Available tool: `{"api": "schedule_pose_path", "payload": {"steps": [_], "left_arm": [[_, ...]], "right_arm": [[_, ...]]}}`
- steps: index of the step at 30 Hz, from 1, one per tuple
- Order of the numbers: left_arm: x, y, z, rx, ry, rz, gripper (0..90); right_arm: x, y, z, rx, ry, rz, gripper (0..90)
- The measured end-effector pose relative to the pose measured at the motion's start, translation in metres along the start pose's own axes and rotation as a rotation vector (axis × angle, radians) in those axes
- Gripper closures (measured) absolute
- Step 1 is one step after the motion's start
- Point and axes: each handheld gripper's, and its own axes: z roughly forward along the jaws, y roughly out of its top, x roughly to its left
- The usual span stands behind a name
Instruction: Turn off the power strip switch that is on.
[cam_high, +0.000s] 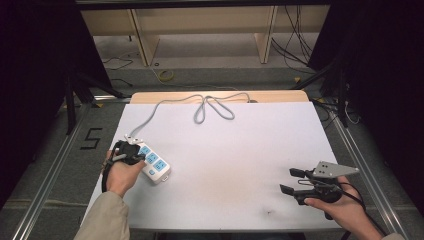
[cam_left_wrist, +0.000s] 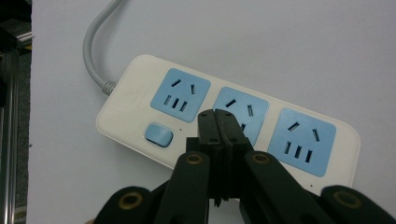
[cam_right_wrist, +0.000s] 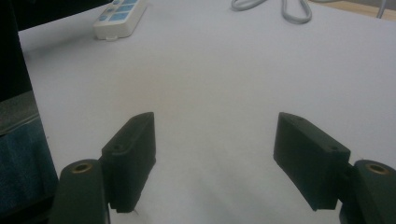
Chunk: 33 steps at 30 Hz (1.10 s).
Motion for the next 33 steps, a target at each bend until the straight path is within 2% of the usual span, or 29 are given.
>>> {"api": "schedule_pose_path", "payload": {"steps": [13,33], "left_arm": [[0.0003,-0.0002,0.0038,0.041,-0.012,0.014,89.9],[0.0,-0.0011,0.0071,0.073,-0.012,0.014,89.9]], "right_arm": [[-0.0001,-0.0001,0.0,0.001,0.0,-0.002,30.1],[0.0,-0.0002,-0.0001,-0.001,0.001,-0.002,30.2]]}}
